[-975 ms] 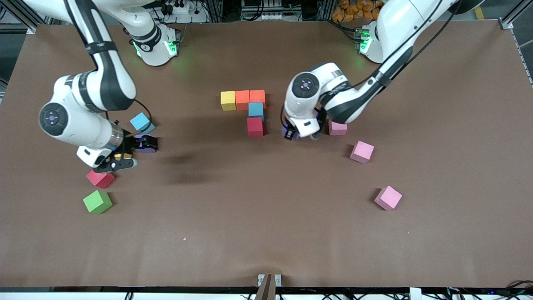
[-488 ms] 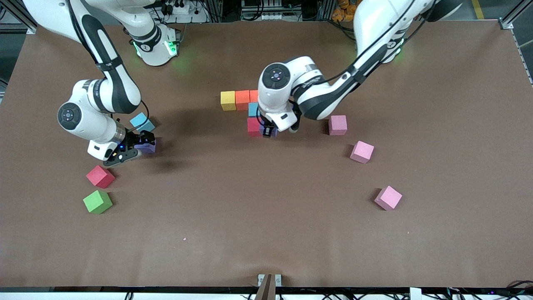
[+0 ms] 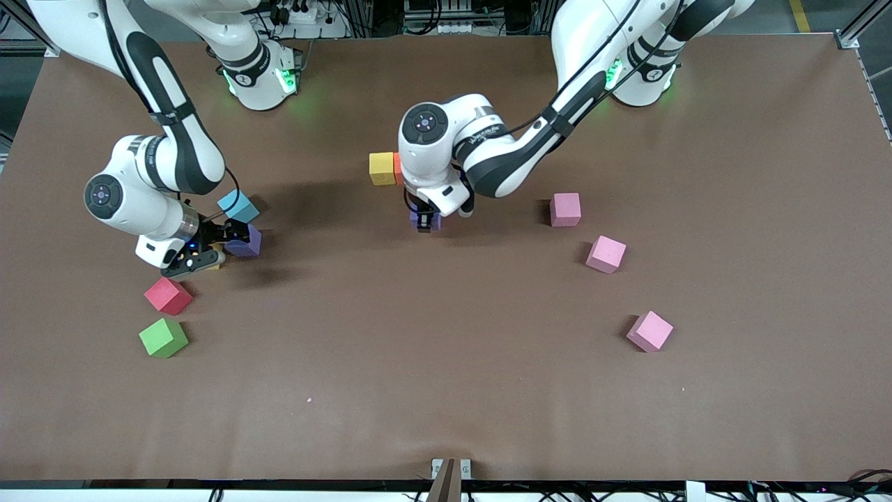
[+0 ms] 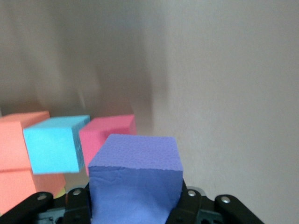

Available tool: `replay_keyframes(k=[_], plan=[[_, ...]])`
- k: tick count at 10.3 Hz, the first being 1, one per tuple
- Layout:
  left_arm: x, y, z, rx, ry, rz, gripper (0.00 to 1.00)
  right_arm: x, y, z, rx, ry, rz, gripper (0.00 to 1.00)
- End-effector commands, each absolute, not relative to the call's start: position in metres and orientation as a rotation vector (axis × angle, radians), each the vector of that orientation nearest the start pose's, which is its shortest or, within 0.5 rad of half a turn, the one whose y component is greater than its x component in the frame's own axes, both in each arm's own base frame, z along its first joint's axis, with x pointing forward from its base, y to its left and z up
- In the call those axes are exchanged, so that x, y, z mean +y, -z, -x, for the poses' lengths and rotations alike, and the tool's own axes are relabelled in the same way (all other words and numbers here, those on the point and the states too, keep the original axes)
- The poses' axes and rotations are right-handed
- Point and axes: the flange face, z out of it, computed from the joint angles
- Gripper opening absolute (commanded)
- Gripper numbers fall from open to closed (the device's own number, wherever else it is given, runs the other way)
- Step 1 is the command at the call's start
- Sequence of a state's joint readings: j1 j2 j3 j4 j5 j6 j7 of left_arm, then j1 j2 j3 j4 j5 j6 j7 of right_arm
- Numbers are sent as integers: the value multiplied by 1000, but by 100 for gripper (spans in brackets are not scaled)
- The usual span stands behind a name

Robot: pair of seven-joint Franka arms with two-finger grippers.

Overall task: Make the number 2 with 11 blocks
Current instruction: 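Lower the purple cube with the left gripper while the right gripper grasps purple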

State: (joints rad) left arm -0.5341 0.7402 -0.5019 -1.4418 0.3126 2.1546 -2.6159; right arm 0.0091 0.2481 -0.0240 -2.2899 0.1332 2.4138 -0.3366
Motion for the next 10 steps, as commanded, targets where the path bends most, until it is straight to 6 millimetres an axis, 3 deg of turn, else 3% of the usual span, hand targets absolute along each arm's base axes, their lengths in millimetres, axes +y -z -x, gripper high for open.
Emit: replay_keyframes(k=[1, 5, 10], plan=[[-600, -291, -438, -2261, -140, 2248, 3, -7, -224, -515, -170, -190, 3041, 100], [-626, -272, -420, -2298, -103, 2254, 3, -6, -201, -506, -112, -245, 3037, 100], [-636, -259, -413, -2325, -139, 2257, 7, -1, -185, -504, -73, -256, 3045, 100]])
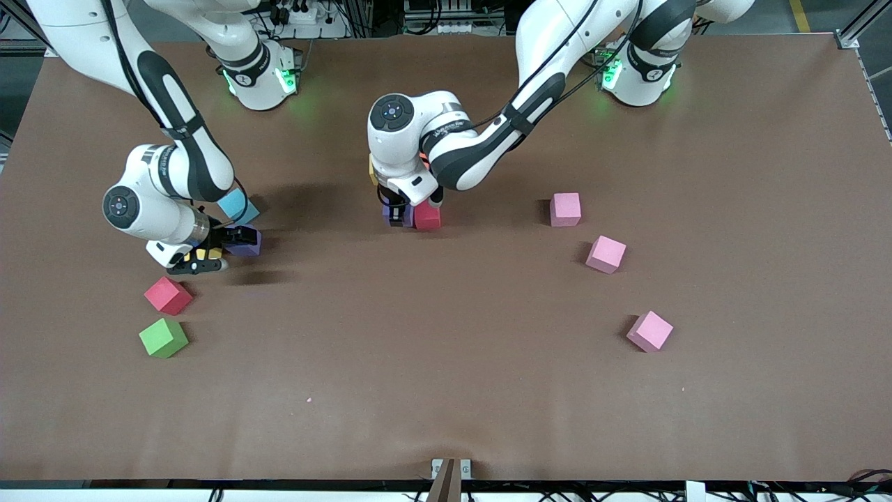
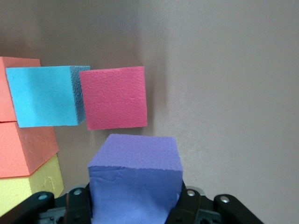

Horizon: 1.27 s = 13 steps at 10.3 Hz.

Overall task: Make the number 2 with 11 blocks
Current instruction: 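Place the purple cube with the right gripper while the left gripper withdraws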

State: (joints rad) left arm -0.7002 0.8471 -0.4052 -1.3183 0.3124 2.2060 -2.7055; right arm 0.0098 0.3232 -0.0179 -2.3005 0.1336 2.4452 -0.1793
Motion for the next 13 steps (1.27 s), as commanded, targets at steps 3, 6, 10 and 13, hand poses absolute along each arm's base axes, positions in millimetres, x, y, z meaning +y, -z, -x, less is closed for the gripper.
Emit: replay_keyframes(k=[3, 6, 10, 13], plan=[[-641, -246, -404, -2321, -148, 2245, 7, 14, -188, -504, -49, -271, 3049, 82], [-640, -233, -404, -2314, -149, 2230, 7, 24, -192, -504, -118, -266, 3050, 63], [-636, -218, -405, -2302, -139, 2214, 8, 22, -207, -506, -216, -291, 3030, 53], [-634, -209, -405, -2294, -136, 2208, 9, 27, -251, -523, -235, -287, 3020, 52]])
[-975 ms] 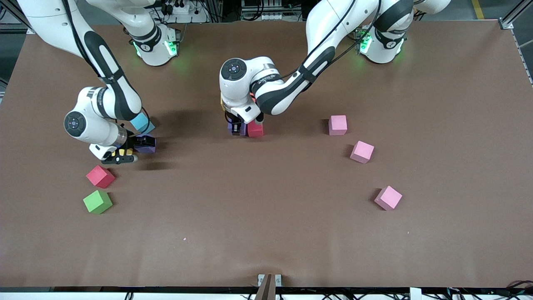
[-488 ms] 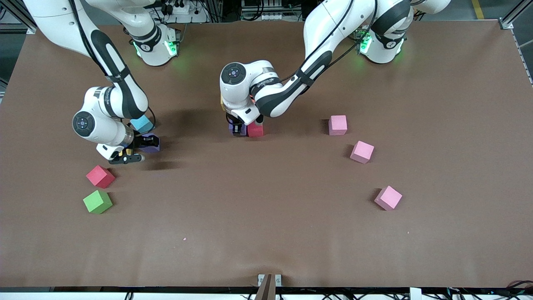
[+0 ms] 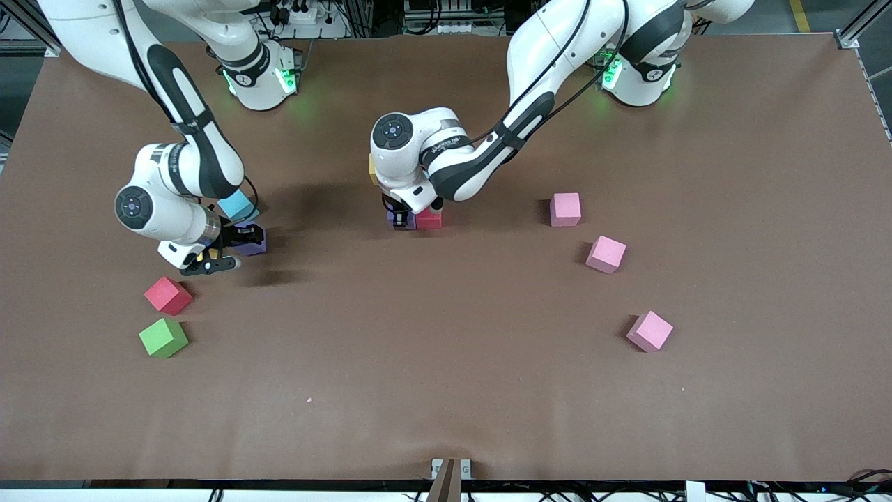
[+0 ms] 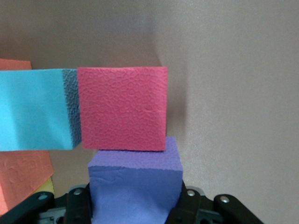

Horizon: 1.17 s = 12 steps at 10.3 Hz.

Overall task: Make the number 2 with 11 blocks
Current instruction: 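Place the purple cube with the right gripper while the left gripper withdraws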

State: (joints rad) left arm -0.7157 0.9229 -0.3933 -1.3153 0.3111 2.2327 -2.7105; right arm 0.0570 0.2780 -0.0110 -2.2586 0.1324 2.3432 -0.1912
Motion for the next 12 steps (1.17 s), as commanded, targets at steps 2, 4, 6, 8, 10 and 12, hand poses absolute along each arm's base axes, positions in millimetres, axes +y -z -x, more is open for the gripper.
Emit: replay_keyframes(k=[2, 4, 6, 8, 10, 12], plan=[[-633, -205, -407, -2298, -137, 2207, 10, 29, -262, -529, -243, -269, 3021, 52], [-634, -198, -405, -2297, -146, 2211, 11, 30, -265, -532, -246, -257, 3021, 52], [-634, -192, -405, -2298, -154, 2215, 14, 30, -264, -532, -246, -259, 3020, 52], [-635, -189, -403, -2294, -156, 2214, 27, 36, -269, -536, -241, -243, 3023, 51], [-636, -193, -401, -2296, -154, 2219, 100, 53, -274, -538, -260, -233, 3026, 51], [-636, -215, -402, -2300, -151, 2209, 100, 92, -278, -535, -509, -228, 3061, 51]])
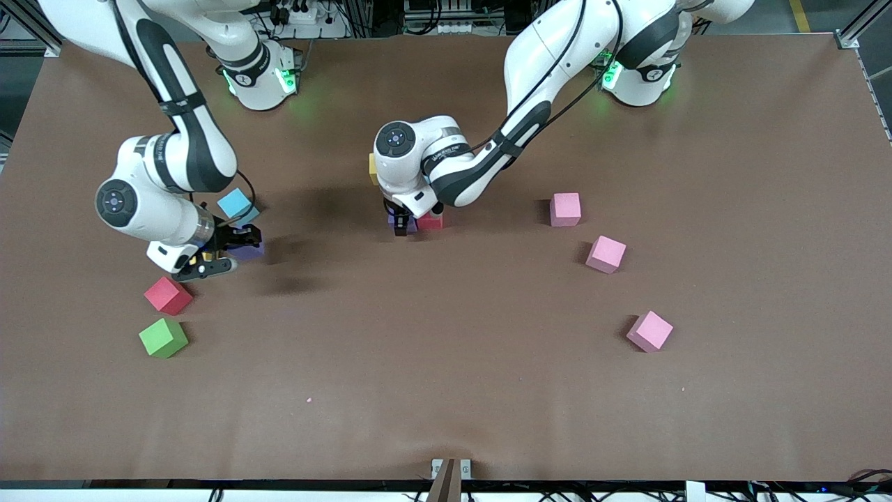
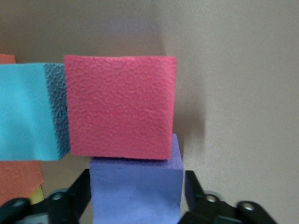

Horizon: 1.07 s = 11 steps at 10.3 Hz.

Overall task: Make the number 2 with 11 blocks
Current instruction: 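Place the purple cube with the right gripper while the left gripper withdraws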

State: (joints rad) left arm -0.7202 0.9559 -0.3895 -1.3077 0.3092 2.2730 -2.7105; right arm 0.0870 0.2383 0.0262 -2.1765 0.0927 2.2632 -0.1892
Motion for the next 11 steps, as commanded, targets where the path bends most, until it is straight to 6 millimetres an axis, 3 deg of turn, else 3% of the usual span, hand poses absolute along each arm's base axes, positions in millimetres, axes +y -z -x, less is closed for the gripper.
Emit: replay_keyframes(k=[1, 3, 5, 7, 10, 11], plan=[[-632, -229, -403, 2249, 127, -2154, 100, 113, -281, -531, -683, -221, 3064, 51], [-623, -266, -412, 2258, 80, -2160, 100, 141, -284, -528, -1001, -181, 2961, 51], [-593, -292, -441, 2281, 37, -2167, 100, 151, -286, -532, -1444, -58, 2764, 52], [-550, -303, -477, 2299, -1, -2212, 100, 192, -284, -522, -1657, -11, 2629, 53], [-467, -314, -531, 2378, -48, -2176, 100, 268, -277, -499, -1853, 97, 2494, 54], [-437, -312, -553, 2411, -52, -2143, 100, 284, -273, -490, -1899, 102, 2459, 54]])
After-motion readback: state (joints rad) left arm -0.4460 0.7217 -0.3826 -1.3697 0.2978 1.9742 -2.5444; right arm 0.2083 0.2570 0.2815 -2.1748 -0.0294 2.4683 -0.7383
